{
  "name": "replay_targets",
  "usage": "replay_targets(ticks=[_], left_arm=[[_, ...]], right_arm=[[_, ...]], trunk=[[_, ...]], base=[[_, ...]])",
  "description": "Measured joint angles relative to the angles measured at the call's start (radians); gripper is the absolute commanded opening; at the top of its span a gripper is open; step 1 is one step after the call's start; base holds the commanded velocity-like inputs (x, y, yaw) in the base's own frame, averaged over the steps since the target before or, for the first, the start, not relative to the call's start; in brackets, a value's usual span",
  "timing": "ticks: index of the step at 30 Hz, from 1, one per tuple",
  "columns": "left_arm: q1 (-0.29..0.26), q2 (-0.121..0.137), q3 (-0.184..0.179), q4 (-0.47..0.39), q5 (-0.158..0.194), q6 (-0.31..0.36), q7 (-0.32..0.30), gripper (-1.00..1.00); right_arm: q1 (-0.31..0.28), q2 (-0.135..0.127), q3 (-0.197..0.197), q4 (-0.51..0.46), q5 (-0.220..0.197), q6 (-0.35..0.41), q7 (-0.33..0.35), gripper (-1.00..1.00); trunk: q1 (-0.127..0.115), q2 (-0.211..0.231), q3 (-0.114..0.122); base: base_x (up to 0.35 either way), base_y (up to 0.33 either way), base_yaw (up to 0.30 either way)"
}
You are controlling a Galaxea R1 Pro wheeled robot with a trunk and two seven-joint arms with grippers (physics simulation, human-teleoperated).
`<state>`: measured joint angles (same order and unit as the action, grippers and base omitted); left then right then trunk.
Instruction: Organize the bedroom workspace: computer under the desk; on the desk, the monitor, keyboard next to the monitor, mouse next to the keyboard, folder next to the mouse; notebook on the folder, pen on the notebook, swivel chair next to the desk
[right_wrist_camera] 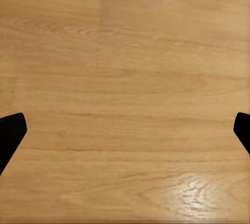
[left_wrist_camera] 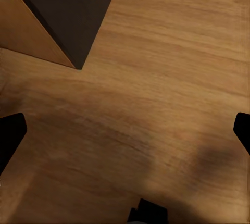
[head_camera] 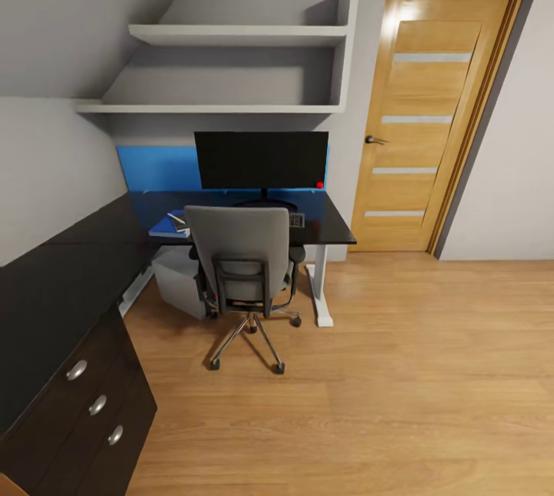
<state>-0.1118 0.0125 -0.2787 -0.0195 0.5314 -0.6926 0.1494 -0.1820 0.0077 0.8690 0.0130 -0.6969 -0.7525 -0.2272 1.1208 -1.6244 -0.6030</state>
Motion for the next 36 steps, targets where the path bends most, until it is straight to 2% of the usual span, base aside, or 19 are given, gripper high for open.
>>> replay_targets(ticks=[12, 36], left_arm=[[0.0, 0.0, 0.001, 0.0, 0.001, -0.001, 0.008, 1.0], [0.0, 0.003, 0.002, 0.0, 0.001, 0.001, 0.01, 1.0]], right_arm=[[0.0, 0.001, 0.0, 0.0, 0.001, 0.005, 0.001, 1.0], [0.0, 0.001, 0.0, -0.001, 0.001, 0.005, 0.002, 1.0]], trunk=[[-0.046, 0.084, 0.038], [-0.046, 0.084, 0.038]], base=[[0.0, 0.0, 0.0], [0.0, 0.0, 0.0]])
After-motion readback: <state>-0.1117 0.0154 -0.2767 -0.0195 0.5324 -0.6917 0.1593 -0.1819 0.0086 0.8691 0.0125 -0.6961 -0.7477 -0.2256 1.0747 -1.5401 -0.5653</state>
